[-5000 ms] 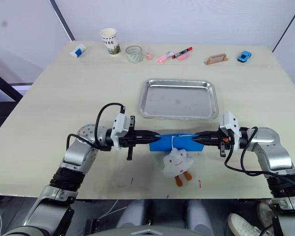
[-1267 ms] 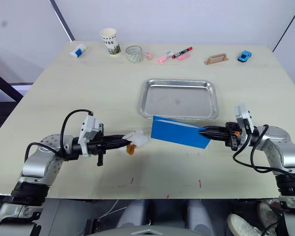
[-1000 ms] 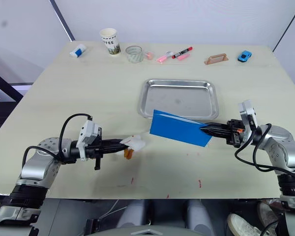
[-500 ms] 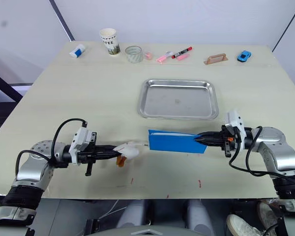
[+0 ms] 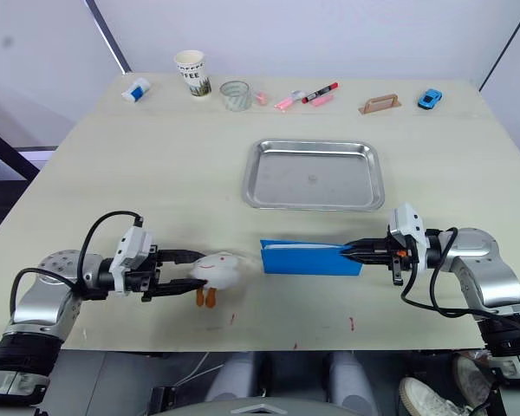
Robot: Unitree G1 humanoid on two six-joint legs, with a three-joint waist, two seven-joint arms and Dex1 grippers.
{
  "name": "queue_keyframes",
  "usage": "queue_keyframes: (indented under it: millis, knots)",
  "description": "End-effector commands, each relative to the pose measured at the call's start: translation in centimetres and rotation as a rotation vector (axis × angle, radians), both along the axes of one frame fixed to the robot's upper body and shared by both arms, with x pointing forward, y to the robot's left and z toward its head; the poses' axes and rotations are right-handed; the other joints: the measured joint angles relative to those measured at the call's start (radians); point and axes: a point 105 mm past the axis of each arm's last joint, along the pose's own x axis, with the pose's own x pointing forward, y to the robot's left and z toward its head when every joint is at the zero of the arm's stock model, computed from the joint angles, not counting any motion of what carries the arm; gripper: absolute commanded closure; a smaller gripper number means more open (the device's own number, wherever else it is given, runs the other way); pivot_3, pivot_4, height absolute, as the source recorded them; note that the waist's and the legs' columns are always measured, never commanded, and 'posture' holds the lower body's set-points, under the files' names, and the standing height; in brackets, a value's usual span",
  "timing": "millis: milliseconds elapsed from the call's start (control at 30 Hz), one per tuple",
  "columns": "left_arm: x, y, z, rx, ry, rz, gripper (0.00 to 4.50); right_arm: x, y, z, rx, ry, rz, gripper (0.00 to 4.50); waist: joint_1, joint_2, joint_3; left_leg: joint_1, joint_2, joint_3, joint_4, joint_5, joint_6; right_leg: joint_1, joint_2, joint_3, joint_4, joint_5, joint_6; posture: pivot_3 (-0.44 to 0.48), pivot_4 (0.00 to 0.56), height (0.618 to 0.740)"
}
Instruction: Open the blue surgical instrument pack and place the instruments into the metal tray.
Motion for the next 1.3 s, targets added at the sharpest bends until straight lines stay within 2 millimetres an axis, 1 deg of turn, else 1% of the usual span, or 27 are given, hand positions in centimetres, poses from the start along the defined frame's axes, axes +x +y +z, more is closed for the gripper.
queue_keyframes:
  millis: [33,133,200,300,400,467,500,567,633,767,933,1300]
  knots:
    - [0.5,0.8,3.3,-0.097,-0.042,0.044,0.38,-0.4,0.0,-0.1,-0.020,-0.024,0.011,4.50,0.001,0.000,0.000,0.000,0.000,0.000,0.000,0.000,0.000,0.000,0.000,0.000,0.000,0.000,0.000,0.000,0.150,0.740]
    - [0.3,-0.3,5.0,-0.163,-0.029,0.014,0.38,-0.5,0.0,-0.2,-0.021,-0.025,0.016,4.50,0.001,0.000,0.000,0.000,0.000,0.000,0.000,0.000,0.000,0.000,0.000,0.000,0.000,0.000,0.000,0.000,0.150,0.740]
    - [0.1,-1.2,5.7,-0.187,-0.027,-0.007,0.38,-0.6,0.0,-0.2,-0.021,-0.027,0.017,4.50,0.001,0.000,0.000,0.000,0.000,0.000,0.000,0.000,0.000,0.000,0.000,-0.001,0.000,0.000,0.000,0.000,0.150,0.740]
    - [0.5,-3.3,6.6,-0.233,-0.041,-0.040,0.38,-0.4,0.0,-0.3,-0.029,-0.043,0.006,4.50,0.000,0.000,0.000,0.000,0.000,0.000,0.000,0.000,0.000,0.000,0.000,-0.001,0.000,0.000,0.000,0.000,0.150,0.740]
    - [1.1,-5.3,6.5,-0.240,-0.050,-0.074,0.38,-0.5,0.1,-0.4,-0.033,-0.043,0.011,4.50,0.002,0.000,0.000,0.000,0.000,0.000,0.000,0.000,0.000,0.000,0.000,0.000,0.000,0.000,0.000,0.000,0.150,0.740]
    - [1.7,-6.7,5.9,-0.236,-0.050,-0.116,0.38,-0.5,0.2,-0.5,-0.043,-0.049,0.015,4.50,0.004,-0.001,0.000,0.000,-0.001,0.000,0.000,0.000,0.000,0.001,0.000,0.000,0.000,0.000,0.000,0.000,0.150,0.740]
    - [1.8,-7.1,5.7,-0.233,-0.052,-0.130,0.89,-0.6,0.2,-0.5,-0.047,-0.053,0.016,4.50,0.003,-0.001,-0.001,0.000,-0.001,-0.001,0.000,0.000,0.000,0.001,0.000,0.000,0.000,0.000,0.000,0.000,0.150,0.740]
    - [2.6,-8.2,5.5,-0.242,-0.074,-0.135,1.59,-0.6,0.2,-0.6,-0.046,-0.053,0.015,4.50,0.000,-0.001,-0.001,0.000,-0.001,-0.001,0.000,0.000,0.000,0.001,0.000,0.000,0.000,0.000,0.000,0.000,0.150,0.740]
    - [3.0,-9.0,5.3,-0.239,-0.086,-0.149,1.59,-0.7,0.3,-0.6,-0.045,-0.054,0.013,4.50,0.000,-0.001,-0.001,0.000,-0.001,-0.001,0.000,0.000,0.000,0.001,0.001,0.000,0.000,0.000,0.000,0.000,0.150,0.740]
    - [3.5,-9.7,4.9,-0.243,-0.096,-0.168,1.59,-0.8,0.4,-0.5,-0.044,-0.059,0.013,4.50,-0.001,-0.001,-0.001,0.000,-0.001,-0.001,0.000,0.000,0.000,0.001,0.001,0.000,0.000,0.000,0.000,0.000,0.150,0.740]
    - [3.9,-10.2,4.2,-0.224,-0.109,-0.185,1.59,-0.8,0.4,-0.4,-0.047,-0.066,0.011,4.50,0.000,-0.001,-0.001,0.000,-0.001,-0.001,0.000,0.000,0.000,0.001,0.001,0.000,0.000,0.000,0.000,0.000,0.150,0.740]
    - [3.9,-11.1,3.6,-0.229,-0.112,-0.232,1.59,-0.7,0.6,-0.2,-0.046,-0.076,0.009,4.50,0.000,-0.001,-0.001,0.000,-0.001,-0.001,0.000,0.000,0.000,0.001,0.001,0.000,0.000,0.000,0.000,0.000,0.150,0.740]
